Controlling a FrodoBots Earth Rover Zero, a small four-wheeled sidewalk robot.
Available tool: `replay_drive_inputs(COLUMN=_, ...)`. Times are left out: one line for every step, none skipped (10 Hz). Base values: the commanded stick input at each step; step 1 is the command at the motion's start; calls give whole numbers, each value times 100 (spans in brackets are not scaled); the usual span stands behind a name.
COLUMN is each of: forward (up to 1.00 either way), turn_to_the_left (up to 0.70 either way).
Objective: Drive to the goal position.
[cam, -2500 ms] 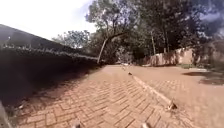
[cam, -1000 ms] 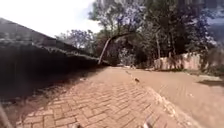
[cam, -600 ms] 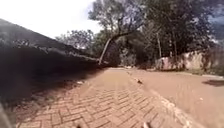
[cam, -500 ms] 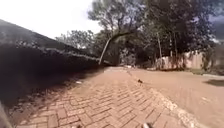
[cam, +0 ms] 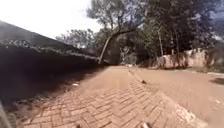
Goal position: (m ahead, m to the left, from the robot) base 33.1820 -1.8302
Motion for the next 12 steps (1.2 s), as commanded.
replay_drive_inputs(forward=70, turn_to_the_left=0)
replay_drive_inputs(forward=70, turn_to_the_left=0)
replay_drive_inputs(forward=70, turn_to_the_left=0)
replay_drive_inputs(forward=70, turn_to_the_left=0)
replay_drive_inputs(forward=70, turn_to_the_left=0)
replay_drive_inputs(forward=70, turn_to_the_left=0)
replay_drive_inputs(forward=70, turn_to_the_left=0)
replay_drive_inputs(forward=70, turn_to_the_left=0)
replay_drive_inputs(forward=70, turn_to_the_left=0)
replay_drive_inputs(forward=70, turn_to_the_left=0)
replay_drive_inputs(forward=70, turn_to_the_left=0)
replay_drive_inputs(forward=70, turn_to_the_left=0)
